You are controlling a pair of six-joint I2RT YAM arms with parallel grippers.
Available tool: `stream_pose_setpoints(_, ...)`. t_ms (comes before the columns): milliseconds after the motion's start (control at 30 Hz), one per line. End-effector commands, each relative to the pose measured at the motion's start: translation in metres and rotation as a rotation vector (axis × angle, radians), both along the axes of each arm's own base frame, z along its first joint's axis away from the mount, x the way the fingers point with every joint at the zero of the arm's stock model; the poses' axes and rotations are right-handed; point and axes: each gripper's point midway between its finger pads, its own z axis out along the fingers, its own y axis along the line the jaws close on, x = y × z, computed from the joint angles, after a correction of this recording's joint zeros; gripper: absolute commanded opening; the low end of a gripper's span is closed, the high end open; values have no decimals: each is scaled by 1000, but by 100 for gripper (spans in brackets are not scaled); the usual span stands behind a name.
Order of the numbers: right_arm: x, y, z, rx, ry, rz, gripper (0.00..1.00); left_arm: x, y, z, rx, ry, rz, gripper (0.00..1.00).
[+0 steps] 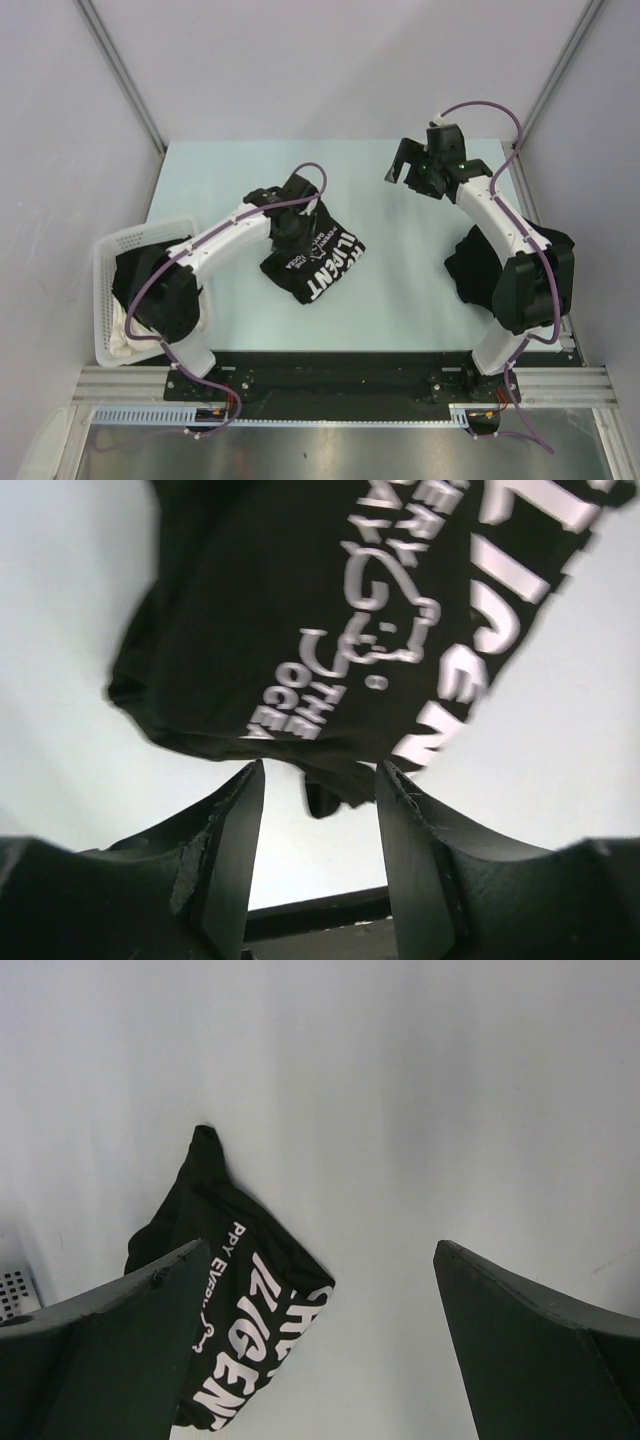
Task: Fold and stack the t-shirts
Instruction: Fold the tshirt
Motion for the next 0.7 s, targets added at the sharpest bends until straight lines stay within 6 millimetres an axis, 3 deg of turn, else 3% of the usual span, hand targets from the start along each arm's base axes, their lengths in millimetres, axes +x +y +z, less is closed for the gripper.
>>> stream_pose_setpoints(0,-10,2,29,25,-51,33,100,19,41,2,44,-7,90,55)
stream_pose_setpoints(167,-15,0,36,34,-60,61,100,25,61,-17,-67,38,204,59)
stream_pose_setpoints(400,-17,-11,44,25,-75,80,100,28,42,-25,-242,59,214,60)
stream_pose_setpoints(667,-15,-17,44,33,-77,103,100,28,47,-31,-201,78,222,61)
